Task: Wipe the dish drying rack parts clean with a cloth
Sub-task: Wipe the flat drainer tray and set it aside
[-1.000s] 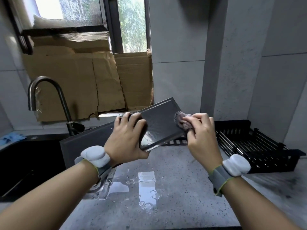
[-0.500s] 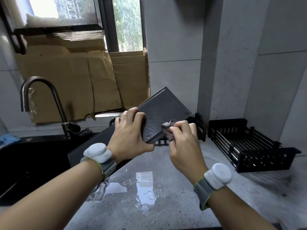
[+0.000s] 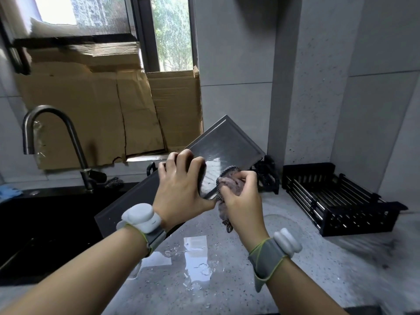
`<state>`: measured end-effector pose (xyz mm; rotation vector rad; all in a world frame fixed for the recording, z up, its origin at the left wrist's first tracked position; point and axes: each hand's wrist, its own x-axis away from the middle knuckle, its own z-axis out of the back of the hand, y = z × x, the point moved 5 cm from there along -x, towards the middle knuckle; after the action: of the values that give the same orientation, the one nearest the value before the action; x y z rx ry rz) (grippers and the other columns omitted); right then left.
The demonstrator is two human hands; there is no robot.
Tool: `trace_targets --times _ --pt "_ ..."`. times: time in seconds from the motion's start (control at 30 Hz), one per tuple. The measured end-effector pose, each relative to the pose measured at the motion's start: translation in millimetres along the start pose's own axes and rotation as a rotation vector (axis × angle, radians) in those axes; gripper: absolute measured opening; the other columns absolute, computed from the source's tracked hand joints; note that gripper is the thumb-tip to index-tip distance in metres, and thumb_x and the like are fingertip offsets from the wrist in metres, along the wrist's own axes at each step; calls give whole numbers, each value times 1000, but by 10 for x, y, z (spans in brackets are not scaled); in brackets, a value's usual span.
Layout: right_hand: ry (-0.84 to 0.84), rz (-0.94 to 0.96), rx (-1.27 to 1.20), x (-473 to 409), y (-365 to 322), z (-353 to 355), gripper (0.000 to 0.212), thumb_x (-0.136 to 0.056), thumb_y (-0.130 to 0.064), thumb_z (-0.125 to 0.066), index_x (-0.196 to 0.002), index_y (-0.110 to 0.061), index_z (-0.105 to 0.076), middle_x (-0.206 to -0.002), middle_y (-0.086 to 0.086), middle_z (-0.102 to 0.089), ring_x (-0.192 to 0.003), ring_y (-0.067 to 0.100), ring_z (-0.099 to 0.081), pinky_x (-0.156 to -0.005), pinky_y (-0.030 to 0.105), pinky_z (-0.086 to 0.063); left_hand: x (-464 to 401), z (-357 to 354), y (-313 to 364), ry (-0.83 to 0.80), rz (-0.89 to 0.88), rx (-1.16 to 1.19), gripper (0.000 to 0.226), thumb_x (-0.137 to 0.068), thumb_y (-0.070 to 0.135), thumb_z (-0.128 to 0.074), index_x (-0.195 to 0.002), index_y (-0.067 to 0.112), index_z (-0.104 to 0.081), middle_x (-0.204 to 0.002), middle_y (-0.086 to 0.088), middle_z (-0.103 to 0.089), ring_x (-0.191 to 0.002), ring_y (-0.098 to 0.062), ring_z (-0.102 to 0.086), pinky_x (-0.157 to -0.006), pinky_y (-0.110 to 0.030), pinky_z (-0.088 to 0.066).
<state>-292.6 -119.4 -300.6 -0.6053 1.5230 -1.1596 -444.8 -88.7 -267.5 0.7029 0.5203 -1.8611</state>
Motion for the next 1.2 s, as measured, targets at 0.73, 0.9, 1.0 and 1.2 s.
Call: trace_targets --times 0.73,0.9,1.0,1.2 --pt "242 -270 -613 -411 253 181 33 -88 19 -43 -89 -14 -47 -71 9 -51 -42 14 -50 -44 25 -39 547 121 -473 -273 5 -43 118 -54 95 -55 -151 58 0 -166 -1 9 -153 -38 4 -115 -72 -5" --pt "130 -276 -670 -415 206 187 28 -90 14 -42 -92 -14 -45 -57 9 -49 -41 19 -45 -48 26 -34 495 91 -461 -244 -4 -104 113 -55 87 -59 -153 55 -13 -162 -7 -14 -139 -44 -27 -111 -64 -25" --pt "27 -234 -529 -456 188 212 20 -88 5 -51 -95 -14 -54 -79 19 -52 -49 21 -50 -46 27 -38 482 82 -479 -187 8 -106 107 -56 79 -62 -152 51 -22 -159 -9 -22 -134 -46 -31 -109 -63 -26" --pt "139 268 333 -454 -85 435 19 -86 -8 -65 -103 -15 -70 -108 0 -45 -88 7 -52 -84 9 -43 480 84 -515 -127 48 -88 105 -56 74 -65 -152 48 -29 -157 -9 -25 -133 -45 -32 -106 -62 -29"
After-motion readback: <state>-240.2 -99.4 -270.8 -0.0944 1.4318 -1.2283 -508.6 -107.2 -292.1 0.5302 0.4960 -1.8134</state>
